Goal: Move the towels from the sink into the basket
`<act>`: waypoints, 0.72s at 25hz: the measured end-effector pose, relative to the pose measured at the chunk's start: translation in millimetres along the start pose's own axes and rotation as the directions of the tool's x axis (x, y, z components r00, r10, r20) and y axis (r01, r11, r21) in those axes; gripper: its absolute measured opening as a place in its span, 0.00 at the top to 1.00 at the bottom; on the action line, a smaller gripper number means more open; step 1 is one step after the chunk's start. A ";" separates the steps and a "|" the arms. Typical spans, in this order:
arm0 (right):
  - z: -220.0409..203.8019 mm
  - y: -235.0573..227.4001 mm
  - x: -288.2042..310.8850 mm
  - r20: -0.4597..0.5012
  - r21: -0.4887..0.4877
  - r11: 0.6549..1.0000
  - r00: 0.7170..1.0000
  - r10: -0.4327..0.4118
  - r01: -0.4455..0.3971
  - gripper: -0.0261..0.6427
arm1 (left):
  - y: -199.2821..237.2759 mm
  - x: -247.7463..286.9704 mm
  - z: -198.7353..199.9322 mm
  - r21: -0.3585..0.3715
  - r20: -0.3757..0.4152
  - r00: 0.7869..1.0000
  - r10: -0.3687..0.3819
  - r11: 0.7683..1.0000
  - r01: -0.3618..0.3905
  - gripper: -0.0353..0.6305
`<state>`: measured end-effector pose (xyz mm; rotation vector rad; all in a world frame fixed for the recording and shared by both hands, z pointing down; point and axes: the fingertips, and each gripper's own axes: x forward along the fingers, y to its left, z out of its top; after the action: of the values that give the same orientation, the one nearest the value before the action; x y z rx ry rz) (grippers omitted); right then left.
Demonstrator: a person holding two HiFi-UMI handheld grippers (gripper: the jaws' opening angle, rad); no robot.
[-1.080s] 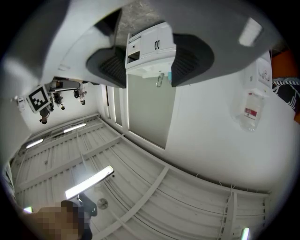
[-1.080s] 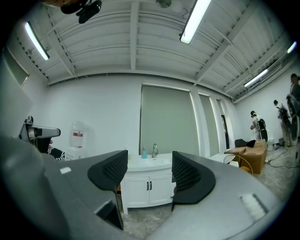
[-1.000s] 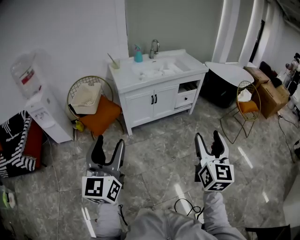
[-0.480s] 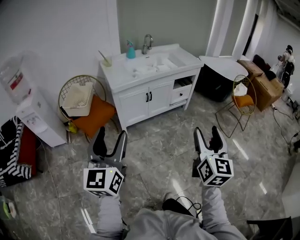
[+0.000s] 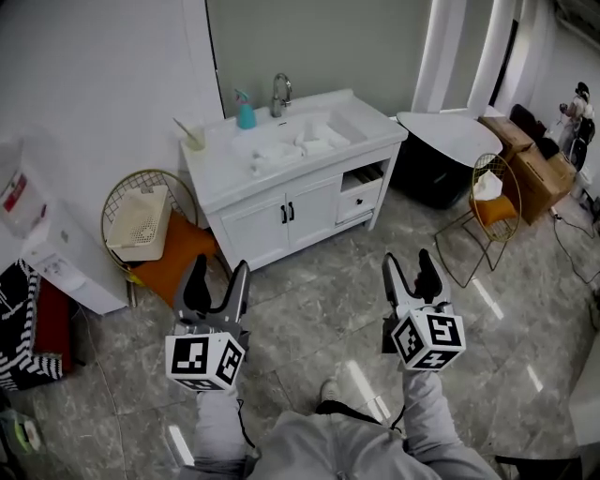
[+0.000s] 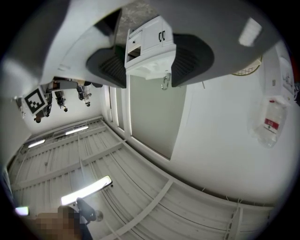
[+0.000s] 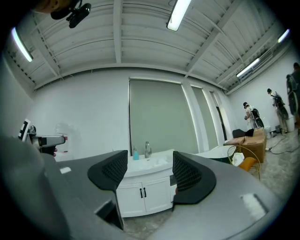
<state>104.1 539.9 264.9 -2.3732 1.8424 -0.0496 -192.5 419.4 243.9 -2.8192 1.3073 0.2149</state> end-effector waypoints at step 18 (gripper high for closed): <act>-25.9 -77.4 224.7 -0.029 -0.008 1.000 0.999 0.024 -0.024 0.51 | 20.1 243.9 -49.8 0.022 -0.023 0.999 -0.036 0.999 0.037 0.45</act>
<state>232.1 339.3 287.5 -2.3679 1.8870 -0.0753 -46.5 217.5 260.8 -2.8329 1.2529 0.1668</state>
